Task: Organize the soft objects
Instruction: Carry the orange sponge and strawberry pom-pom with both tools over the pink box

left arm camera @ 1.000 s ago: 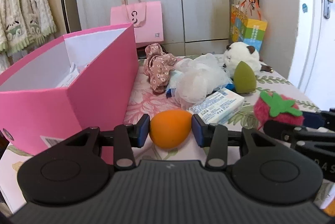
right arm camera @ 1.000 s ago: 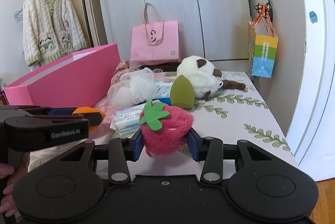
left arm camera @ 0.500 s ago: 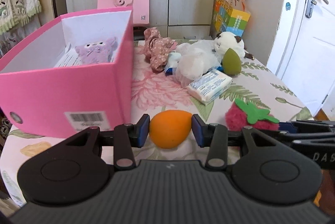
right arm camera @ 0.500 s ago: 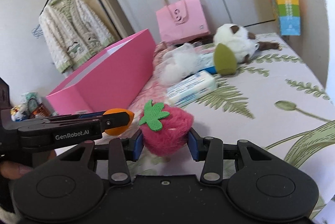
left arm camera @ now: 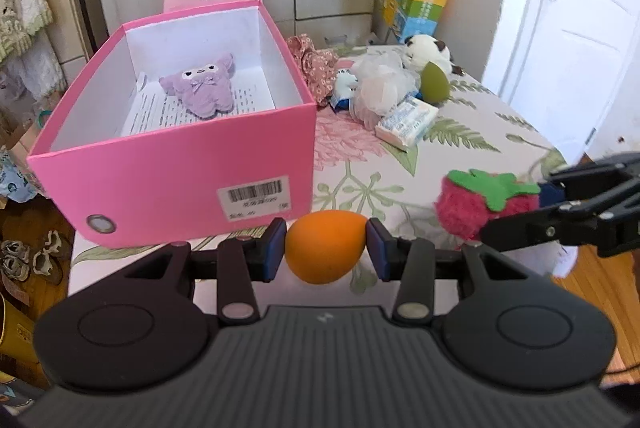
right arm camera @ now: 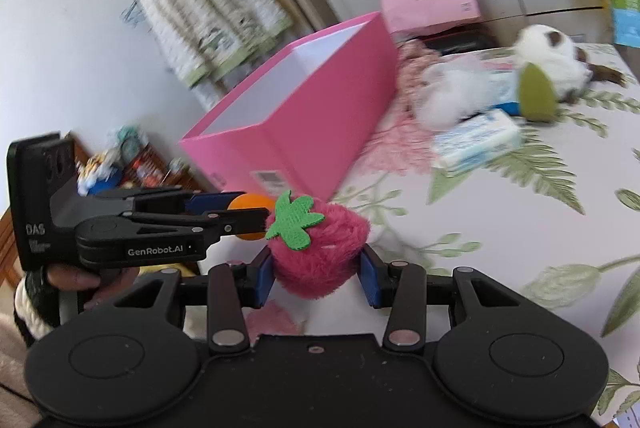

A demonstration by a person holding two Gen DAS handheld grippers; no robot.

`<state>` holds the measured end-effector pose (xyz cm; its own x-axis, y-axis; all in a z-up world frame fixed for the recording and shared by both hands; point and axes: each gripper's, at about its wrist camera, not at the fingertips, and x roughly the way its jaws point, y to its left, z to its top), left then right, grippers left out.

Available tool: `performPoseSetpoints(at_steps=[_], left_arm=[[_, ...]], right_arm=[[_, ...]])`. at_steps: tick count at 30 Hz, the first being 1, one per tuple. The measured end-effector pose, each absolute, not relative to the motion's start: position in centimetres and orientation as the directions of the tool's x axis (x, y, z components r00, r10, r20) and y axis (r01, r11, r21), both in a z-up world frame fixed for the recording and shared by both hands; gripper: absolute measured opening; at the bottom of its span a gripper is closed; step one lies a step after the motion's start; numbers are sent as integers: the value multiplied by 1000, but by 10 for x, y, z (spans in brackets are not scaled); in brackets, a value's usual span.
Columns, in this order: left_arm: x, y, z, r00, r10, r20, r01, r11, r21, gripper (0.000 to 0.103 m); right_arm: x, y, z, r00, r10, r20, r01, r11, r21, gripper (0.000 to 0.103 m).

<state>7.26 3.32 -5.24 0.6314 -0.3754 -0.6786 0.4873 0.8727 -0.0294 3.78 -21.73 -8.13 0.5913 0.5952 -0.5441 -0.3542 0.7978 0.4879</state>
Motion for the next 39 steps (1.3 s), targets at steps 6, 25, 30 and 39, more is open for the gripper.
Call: performPoseSetpoints(at_steps=[6, 25, 30, 39], left_arm=[[66, 54, -26, 612, -386, -690, 518, 855, -18, 42], [148, 83, 63, 783, -364, -504, 442, 896, 38, 42], [209, 80, 58, 792, -325, -517, 393, 919, 24, 42], [315, 81, 11, 701, -273, -659, 322, 945, -49, 42]], right_arm=[[46, -192, -61, 504, 661, -556, -438, 750, 495, 49], [147, -126, 30, 644, 619, -449, -581, 778, 238, 49], [201, -113, 27, 663, 568, -488, -572, 805, 159, 49], [290, -99, -2, 630, 462, -624, -537, 840, 80, 47]])
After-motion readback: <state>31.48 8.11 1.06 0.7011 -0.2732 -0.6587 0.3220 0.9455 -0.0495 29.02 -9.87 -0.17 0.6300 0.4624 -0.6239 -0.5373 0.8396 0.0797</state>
